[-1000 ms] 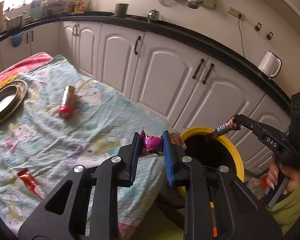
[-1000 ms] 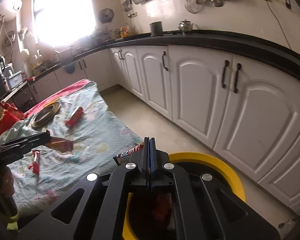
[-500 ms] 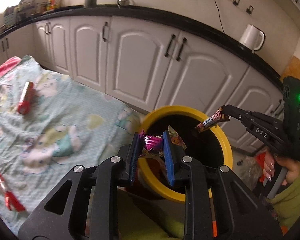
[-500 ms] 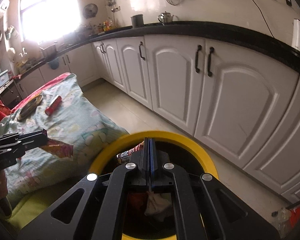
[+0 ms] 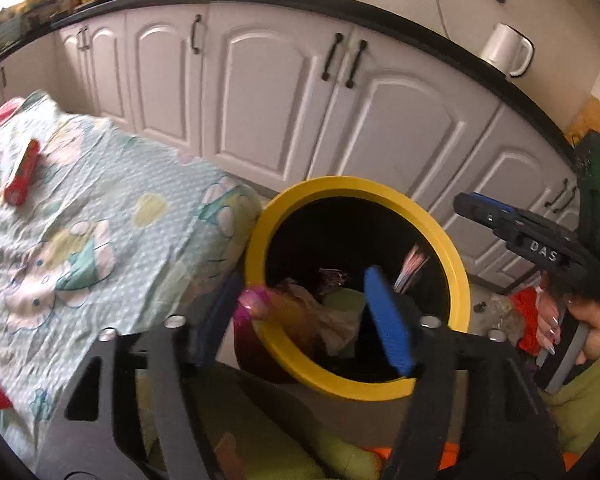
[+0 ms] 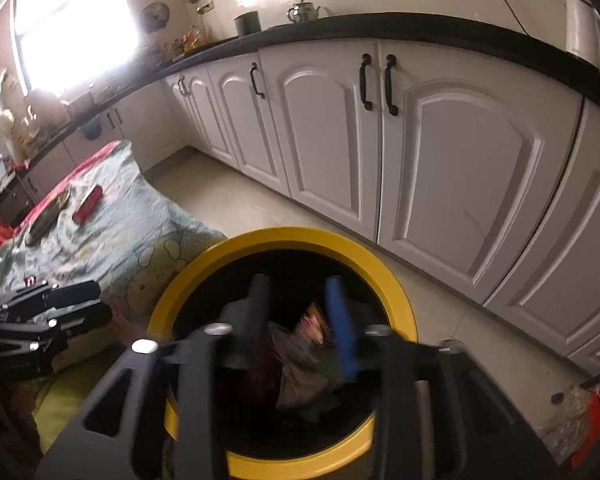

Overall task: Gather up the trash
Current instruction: 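Move both open tools back to the red candy wrapper and red snack tube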

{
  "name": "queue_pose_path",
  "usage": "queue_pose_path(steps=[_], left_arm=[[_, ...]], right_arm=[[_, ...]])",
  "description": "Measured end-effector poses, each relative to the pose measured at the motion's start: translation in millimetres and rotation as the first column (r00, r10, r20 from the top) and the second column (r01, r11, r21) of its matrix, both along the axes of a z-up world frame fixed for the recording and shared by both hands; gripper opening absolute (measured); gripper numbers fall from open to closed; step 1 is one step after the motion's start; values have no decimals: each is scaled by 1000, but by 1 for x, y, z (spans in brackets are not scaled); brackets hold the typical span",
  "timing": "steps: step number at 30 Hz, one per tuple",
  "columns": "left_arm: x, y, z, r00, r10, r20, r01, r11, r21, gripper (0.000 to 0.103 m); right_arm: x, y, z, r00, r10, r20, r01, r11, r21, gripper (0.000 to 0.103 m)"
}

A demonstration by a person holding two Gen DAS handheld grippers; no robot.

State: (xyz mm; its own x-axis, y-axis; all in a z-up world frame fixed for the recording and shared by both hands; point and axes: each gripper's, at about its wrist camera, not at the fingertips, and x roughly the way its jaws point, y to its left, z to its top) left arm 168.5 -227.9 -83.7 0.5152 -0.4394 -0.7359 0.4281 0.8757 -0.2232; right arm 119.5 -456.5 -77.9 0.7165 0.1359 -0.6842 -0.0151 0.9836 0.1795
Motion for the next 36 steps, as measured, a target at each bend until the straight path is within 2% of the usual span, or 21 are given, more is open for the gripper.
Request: queue_pose_path(steps=[4, 6, 9, 13, 19, 24, 31, 36], left_arm=[[1, 21, 10, 998, 62, 14, -62, 998, -22, 76], [-2, 32, 16, 994, 99, 44, -98, 995, -18, 86], [-5, 49, 24, 984, 158, 77, -158, 987, -2, 89], [-9, 76, 35, 962, 239, 130, -244, 970, 22, 92], [-16, 126, 44, 911, 367, 190, -380, 924, 37, 92], [-21, 172, 42, 864, 470, 183, -483, 875, 30, 92], [-26, 224, 19, 807, 582, 97, -586, 810, 18, 92], [-29, 244, 6, 795, 606, 35, -606, 796, -13, 92]], right_arm=[[3, 7, 2, 1000, 18, 6, -19, 1000, 11, 42], [6, 15, 6, 999, 34, 16, -34, 999, 13, 45], [12, 30, 14, 997, 73, 30, -73, 997, 26, 50], [21, 59, 26, 989, 137, 51, -138, 990, 12, 53], [40, 112, 52, 964, 247, 98, -248, 969, 0, 62], [58, 163, 66, 934, 338, 112, -338, 941, -22, 65], [90, 231, 72, 898, 429, 93, -430, 903, -19, 66], [118, 277, 67, 883, 465, 61, -466, 885, -3, 66]])
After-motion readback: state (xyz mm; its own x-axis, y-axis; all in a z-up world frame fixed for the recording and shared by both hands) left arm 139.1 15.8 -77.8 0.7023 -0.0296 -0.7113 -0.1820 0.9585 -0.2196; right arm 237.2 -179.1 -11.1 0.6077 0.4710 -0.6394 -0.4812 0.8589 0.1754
